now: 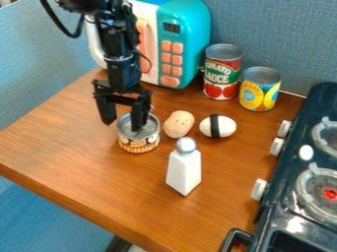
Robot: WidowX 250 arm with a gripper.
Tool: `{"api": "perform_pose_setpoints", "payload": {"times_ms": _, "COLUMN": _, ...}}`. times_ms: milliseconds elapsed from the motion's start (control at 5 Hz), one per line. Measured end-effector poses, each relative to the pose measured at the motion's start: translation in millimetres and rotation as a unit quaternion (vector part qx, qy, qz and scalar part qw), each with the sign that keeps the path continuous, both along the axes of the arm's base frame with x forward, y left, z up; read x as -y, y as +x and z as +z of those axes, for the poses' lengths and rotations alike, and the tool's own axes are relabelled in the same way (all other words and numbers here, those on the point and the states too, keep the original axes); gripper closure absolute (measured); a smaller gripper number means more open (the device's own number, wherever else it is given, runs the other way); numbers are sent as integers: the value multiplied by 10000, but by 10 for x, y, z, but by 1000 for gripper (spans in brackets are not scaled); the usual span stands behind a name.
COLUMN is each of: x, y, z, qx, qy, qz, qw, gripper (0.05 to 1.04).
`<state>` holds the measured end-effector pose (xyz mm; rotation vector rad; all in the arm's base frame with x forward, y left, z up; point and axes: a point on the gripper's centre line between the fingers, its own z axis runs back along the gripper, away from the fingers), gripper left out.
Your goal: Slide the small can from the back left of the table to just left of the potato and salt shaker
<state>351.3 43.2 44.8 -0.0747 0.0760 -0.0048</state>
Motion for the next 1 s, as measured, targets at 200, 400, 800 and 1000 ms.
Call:
{"api": "perform_pose_setpoints", "payload": {"times_ms": 200, "x": -48, "y": -27, "z": 236, "qx": 307, "qy": -38, "qz": -46, "qw": 9995, "gripper": 82}}
{"api": "perform_pose_setpoints", "payload": {"times_ms": 400, "x": -11, "y": -110, "z": 416, "qx": 464, "qy": -52, "qz": -142, "qw": 9988, "gripper": 82}}
{"api": "perform_pose_setpoints", "payload": {"times_ms": 800, "x": 523, "y": -162, "z": 552, "qx": 356, "qy": 215, "qz": -786, "qw": 9960, "gripper": 82}}
{"api": "perform_pose_setpoints", "payload": {"times_ms": 1000, "x": 735, "y": -228, "z": 596, "qx": 259, "qy": 488, "qz": -1111, "qw": 9923, "gripper": 82}}
